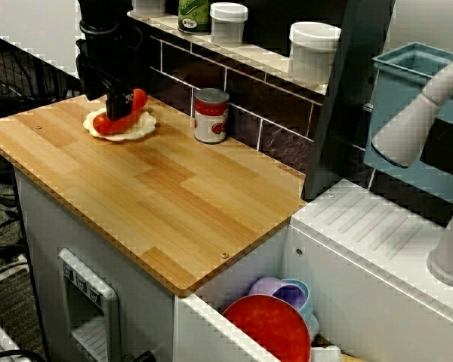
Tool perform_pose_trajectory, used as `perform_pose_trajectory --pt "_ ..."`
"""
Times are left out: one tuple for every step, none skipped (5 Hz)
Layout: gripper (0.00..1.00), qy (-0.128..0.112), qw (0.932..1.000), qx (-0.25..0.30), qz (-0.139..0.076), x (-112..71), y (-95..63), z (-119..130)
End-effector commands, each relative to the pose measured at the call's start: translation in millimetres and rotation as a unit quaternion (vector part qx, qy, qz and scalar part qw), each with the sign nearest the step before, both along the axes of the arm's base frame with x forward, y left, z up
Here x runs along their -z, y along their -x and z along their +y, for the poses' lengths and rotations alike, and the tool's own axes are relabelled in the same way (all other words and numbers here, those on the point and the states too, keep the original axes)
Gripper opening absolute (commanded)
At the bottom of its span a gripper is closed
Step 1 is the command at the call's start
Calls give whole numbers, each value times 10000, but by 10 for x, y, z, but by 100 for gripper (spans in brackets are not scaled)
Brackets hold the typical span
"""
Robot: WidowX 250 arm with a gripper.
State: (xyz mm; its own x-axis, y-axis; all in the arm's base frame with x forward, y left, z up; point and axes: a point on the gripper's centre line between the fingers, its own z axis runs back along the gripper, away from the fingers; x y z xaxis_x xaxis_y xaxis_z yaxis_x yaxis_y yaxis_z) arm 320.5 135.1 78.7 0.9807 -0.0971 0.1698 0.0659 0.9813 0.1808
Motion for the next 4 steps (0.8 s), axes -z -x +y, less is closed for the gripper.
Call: perform_pose_trajectory --pt "100 119 9973 -681 -232 -159 -64 123" --pt "100 301 9948 -947 -234 -123 -98 185" --pt "100 389 9919 -1173 -292 -92 -125 226" --pt "100 501 9881 -1415 -344 -59 -143 256"
